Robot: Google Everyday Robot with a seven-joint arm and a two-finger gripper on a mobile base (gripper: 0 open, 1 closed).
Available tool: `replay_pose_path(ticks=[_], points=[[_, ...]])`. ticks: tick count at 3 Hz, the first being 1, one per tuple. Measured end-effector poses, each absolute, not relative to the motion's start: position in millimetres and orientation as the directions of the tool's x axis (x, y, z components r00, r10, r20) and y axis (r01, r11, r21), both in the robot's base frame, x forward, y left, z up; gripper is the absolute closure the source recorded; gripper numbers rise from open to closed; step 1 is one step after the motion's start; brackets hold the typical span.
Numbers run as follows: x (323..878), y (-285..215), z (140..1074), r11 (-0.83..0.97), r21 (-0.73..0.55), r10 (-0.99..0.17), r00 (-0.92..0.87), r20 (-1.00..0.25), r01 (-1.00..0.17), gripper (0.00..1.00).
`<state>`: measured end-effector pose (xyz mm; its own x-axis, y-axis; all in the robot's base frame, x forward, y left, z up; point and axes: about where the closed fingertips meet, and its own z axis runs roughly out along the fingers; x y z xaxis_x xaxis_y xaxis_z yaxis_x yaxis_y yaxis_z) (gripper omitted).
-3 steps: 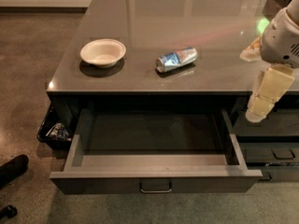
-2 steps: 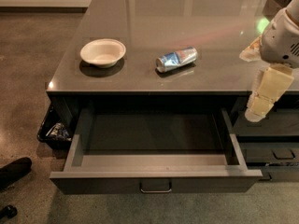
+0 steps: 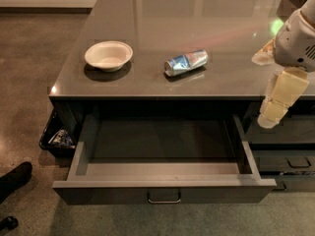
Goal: Close top drawer
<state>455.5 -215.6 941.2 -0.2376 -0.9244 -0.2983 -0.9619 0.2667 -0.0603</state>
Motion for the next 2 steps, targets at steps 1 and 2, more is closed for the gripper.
replay_pose_path(ticks=[1,2], points=[[455.8,-215.6,941.0,0.267,-0.059,-0.924,-0.238,-0.299,-0.962,0.00],[455.9,-215.6,940.8,0.267,-0.058,-0.924,-0.238,-0.300,-0.962,0.00]])
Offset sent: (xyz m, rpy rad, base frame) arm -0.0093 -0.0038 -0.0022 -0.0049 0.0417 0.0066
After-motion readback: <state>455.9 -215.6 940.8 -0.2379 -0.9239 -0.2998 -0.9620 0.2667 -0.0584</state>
